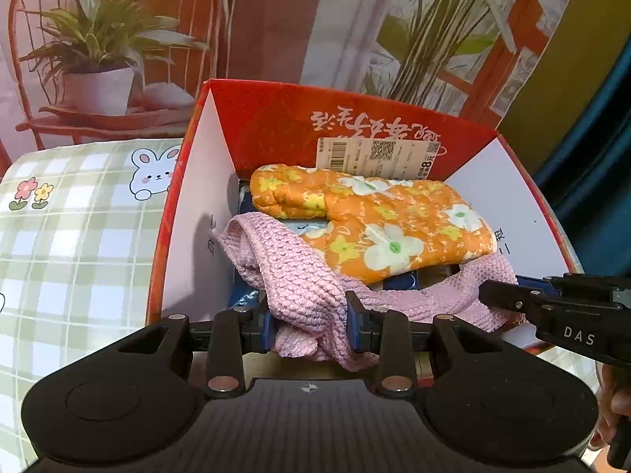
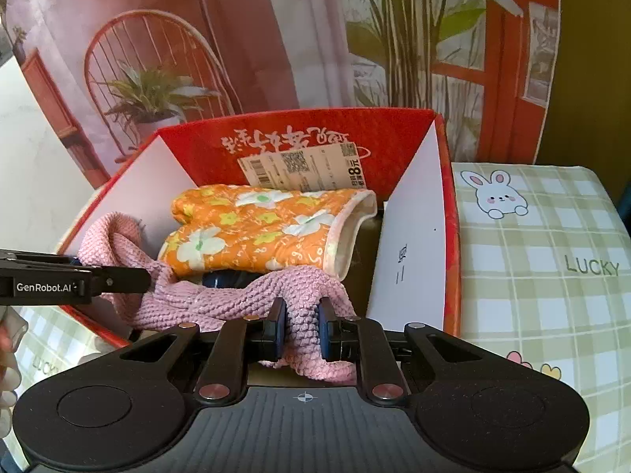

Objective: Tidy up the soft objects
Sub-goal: 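Open both tools to release the pink towel into the box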

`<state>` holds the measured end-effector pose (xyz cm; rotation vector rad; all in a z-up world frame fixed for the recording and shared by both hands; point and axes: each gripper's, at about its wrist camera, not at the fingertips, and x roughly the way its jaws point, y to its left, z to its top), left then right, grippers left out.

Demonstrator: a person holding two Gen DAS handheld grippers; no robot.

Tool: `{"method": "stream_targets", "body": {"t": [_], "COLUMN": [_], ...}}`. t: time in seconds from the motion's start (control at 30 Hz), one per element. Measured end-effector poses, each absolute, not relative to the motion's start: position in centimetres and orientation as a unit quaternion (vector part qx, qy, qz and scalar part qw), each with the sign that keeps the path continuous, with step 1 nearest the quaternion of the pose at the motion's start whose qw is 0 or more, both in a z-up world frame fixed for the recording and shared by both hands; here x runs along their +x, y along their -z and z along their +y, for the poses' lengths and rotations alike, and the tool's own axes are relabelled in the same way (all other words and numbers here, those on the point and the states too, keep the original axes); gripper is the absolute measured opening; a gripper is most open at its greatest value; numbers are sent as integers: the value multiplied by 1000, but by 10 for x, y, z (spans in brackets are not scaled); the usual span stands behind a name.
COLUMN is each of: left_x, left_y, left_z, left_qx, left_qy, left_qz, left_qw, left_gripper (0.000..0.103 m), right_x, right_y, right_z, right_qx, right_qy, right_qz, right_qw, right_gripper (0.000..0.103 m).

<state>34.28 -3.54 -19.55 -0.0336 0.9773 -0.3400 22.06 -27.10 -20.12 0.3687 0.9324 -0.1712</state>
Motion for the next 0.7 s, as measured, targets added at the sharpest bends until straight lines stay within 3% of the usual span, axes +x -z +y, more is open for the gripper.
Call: {"method": "stream_targets", "body": {"t": [0.13, 0.23, 0.3, 0.33, 0.5, 0.53, 0.67, 0.7], "left_x": [342, 336, 330, 326, 304, 298, 274, 267], "left_y": [194, 185, 176, 170, 139, 133, 117, 115], "left_z": [-36, -36, -37, -37, -34, -32, -18, -14], "left_qx": [-12, -11, -5, 1, 13, 14, 24, 24], "left_qy": [167, 186, 187, 187, 197, 198, 185, 181], "left_qz": [461, 447, 431, 420, 371, 361, 335, 331], "left_qw": [871, 875, 883, 888, 908, 911, 924, 926], "left_gripper": [42, 60, 81, 84, 98, 99, 101, 101], "right_x": [223, 220, 217, 215, 202, 198, 177, 172], "right_y": [201, 196, 190, 187, 165, 161, 150, 149], "right_z": [-269, -267, -264, -263, -255, -253, -242, -240], "right_qx": [167, 151, 138, 132, 100, 95, 85, 84], "right_qy": [85, 90, 95, 96, 106, 107, 112, 115], "right_qz": [449, 440, 430, 424, 390, 382, 349, 342], "right_qw": [874, 881, 887, 891, 909, 913, 926, 929], "right_gripper": [16, 21, 29, 32, 67, 71, 102, 102]}}
